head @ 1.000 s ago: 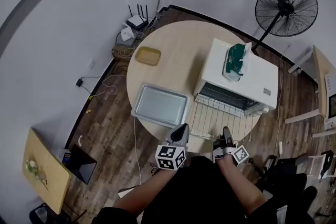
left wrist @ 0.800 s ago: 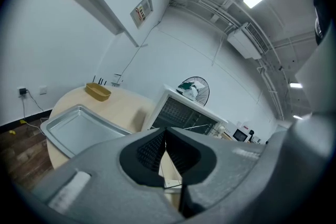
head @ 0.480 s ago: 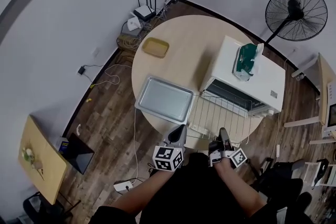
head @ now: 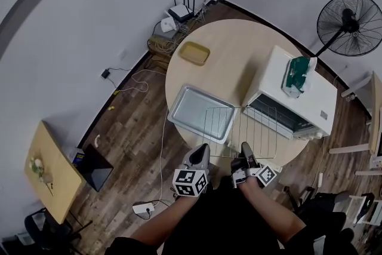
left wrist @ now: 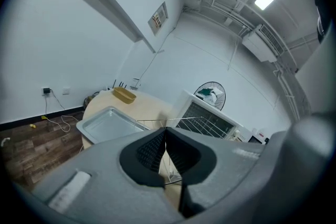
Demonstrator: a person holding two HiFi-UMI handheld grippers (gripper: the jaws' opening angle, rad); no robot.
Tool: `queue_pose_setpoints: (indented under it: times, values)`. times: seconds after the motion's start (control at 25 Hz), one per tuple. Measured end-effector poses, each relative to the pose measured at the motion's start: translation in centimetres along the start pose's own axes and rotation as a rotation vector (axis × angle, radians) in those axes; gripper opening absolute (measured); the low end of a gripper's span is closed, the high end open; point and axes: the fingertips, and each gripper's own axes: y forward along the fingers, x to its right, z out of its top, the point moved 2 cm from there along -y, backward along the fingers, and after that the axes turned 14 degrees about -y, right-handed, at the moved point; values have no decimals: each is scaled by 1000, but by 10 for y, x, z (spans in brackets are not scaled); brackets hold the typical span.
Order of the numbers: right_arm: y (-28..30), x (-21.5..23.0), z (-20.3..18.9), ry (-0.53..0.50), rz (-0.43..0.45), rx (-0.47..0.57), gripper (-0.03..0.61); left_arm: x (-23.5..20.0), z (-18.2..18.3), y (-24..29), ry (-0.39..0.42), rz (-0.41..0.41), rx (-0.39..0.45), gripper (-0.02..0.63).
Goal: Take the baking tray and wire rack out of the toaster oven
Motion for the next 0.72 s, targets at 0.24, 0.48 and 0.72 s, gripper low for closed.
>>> queue_pose_setpoints:
  times: [0.24,0.48,0.72]
  values:
    - [31,-1,-21,-3,-9,-16,-3,-25,15,-13,-16,36,19,18]
    - [59,5,-45,23,-33,-20,-3,-41,29,-17,-19,59,34,18]
    - [75,7,-74,74,-48,-16,-2,-59,31,-26,-18,84,14,18]
